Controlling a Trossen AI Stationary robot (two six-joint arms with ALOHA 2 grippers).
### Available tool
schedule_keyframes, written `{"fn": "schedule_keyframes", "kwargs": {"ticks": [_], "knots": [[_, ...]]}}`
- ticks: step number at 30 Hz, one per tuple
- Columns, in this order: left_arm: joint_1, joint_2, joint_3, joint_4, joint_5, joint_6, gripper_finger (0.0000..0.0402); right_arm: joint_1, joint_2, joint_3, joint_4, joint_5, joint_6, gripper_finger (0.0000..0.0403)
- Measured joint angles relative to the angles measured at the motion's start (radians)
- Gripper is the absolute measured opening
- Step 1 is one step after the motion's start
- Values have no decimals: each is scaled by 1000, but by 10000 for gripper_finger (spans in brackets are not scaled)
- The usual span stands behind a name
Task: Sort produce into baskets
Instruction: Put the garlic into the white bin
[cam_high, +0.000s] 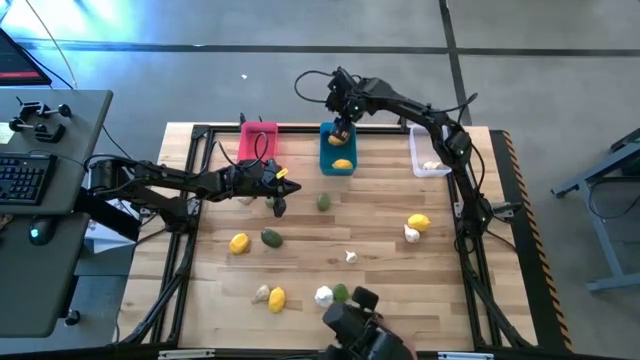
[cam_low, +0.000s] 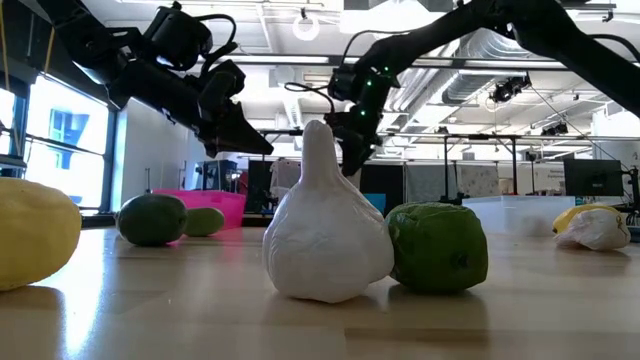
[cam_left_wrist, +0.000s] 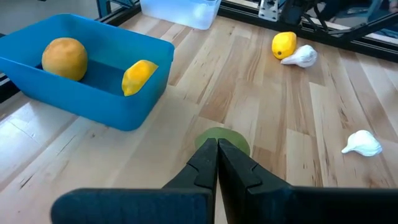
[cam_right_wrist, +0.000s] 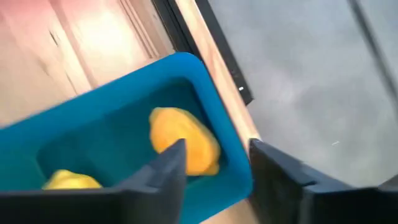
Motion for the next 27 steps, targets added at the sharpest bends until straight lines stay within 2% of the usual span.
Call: {"fn": "schedule_keyframes", "kwargs": {"ticks": [4, 6, 15, 20, 27], "knots": [[0, 0, 0, 0, 0, -8, 0, 7, 0, 0, -6, -10, 78, 44], [0, 0, 0, 0, 0, -7, 0, 25, 0, 0, 10, -10, 110, 12], [0, 0, 0, 0, 0, 19, 0, 83, 1, -9, 167, 30, 278, 3], [0, 0, 0, 0, 0, 19, 0, 108, -11, -109, 273, 50, 360, 1], [-2, 0, 0, -5, 0, 11, 0, 204, -31, -256, 434, 96, 427, 0]]}}
